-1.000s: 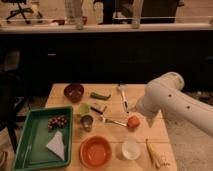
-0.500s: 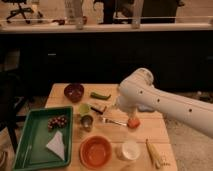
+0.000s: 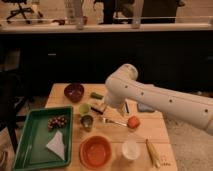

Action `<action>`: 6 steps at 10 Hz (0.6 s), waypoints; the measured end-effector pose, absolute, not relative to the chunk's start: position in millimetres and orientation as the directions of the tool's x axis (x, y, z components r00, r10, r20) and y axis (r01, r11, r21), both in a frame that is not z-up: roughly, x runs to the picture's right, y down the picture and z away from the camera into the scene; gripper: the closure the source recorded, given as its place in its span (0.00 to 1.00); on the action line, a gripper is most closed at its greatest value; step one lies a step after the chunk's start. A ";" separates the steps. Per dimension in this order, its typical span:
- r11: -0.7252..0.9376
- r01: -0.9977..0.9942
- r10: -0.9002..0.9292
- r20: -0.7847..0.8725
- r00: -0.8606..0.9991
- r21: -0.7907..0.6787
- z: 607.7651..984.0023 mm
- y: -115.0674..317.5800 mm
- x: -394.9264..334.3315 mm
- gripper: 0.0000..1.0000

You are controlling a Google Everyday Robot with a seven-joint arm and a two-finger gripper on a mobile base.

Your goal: Stack bowls on top of each other

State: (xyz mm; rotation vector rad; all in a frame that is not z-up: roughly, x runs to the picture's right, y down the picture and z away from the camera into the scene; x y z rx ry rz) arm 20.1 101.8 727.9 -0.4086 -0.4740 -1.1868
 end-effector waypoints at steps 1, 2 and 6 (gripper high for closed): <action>0.305 0.951 -0.779 0.563 0.277 -0.047 730.5 101.5 12.8 0.20; 0.260 0.965 -0.778 0.586 0.228 -0.031 736.7 100.3 -4.9 0.20; 0.212 0.976 -0.793 0.591 0.145 0.045 753.9 83.5 -48.8 0.20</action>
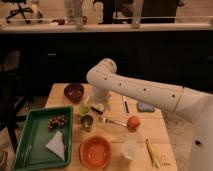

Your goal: Stack bowls on top of each other

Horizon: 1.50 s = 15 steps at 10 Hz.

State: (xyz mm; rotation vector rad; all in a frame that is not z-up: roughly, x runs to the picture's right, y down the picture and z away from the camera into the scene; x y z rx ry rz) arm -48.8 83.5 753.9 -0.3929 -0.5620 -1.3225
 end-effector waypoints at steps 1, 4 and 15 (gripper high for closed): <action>0.211 0.976 -0.797 0.589 0.136 0.060 758.2 79.7 -54.3 0.20; 0.215 0.975 -0.796 0.589 0.140 0.058 758.5 79.7 -52.4 0.20; 0.138 0.983 -0.819 0.572 0.046 0.119 810.2 37.2 -76.5 0.20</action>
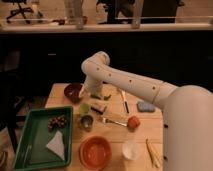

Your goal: Stack bowls on top of each other

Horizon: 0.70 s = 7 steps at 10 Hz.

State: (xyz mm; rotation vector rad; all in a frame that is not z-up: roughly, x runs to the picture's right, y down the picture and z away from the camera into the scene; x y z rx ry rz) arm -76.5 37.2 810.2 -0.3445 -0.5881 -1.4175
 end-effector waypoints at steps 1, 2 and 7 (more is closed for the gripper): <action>0.150 0.983 -0.831 0.553 0.065 0.110 821.6 31.1 -77.1 0.20; 0.163 0.982 -0.839 0.538 0.088 0.094 835.6 26.2 -74.6 0.20; 0.158 0.982 -0.844 0.530 0.080 0.104 871.8 19.8 -97.3 0.20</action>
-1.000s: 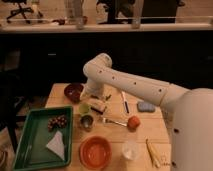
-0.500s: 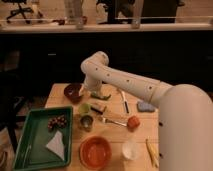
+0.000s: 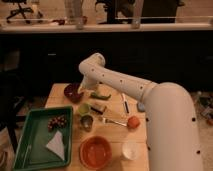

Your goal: Stack bowls on top of each other

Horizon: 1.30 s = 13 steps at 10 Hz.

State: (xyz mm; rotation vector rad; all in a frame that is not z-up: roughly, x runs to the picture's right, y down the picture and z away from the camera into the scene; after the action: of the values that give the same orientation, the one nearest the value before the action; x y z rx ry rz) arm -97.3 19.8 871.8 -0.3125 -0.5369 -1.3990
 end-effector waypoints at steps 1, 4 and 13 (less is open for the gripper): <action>0.150 0.982 -0.843 0.534 0.066 0.115 877.1 18.5 -105.2 0.20; 0.139 0.980 -0.838 0.544 0.038 0.144 899.1 14.0 -122.6 0.20; 0.178 0.973 -0.810 0.583 0.060 0.148 963.8 21.9 -130.5 0.25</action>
State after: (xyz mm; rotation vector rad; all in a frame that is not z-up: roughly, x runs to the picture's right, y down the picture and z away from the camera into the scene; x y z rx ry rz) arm -130.5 21.9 963.8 -0.3183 -0.6265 -1.3843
